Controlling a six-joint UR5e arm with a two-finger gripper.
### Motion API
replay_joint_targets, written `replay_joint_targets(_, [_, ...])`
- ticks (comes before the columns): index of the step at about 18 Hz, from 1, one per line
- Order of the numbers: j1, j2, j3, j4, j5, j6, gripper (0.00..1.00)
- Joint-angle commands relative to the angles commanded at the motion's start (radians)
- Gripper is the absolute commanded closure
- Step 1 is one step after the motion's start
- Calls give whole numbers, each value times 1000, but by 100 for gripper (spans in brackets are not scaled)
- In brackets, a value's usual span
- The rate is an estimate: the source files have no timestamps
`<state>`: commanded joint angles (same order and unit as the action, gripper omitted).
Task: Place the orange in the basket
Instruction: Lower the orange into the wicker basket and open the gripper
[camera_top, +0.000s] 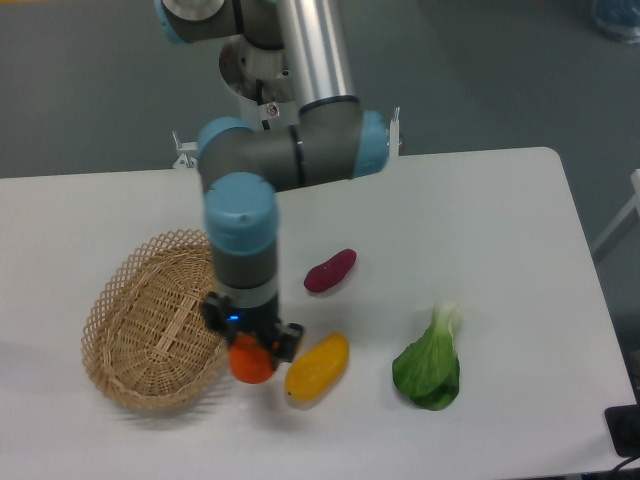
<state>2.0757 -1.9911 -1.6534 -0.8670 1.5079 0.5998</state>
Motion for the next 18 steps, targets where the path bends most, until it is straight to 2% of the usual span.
replay_joint_targets(2, [-48,8,-32,32,11,-3,55])
replay_joint_targets(5, [-115,17,-75,37,55,-9,55])
replay_joint_targets(9, [-152,-23,-98,42,103,0,50])
replay_joint_targets(13, [-152,-21,-100,43,103,-6,23])
replay_joint_targets(14, [-151,-14,-94,39,97,-14,0])
replay_joint_targets(18, [-146,5,-94,43,87,-95,0])
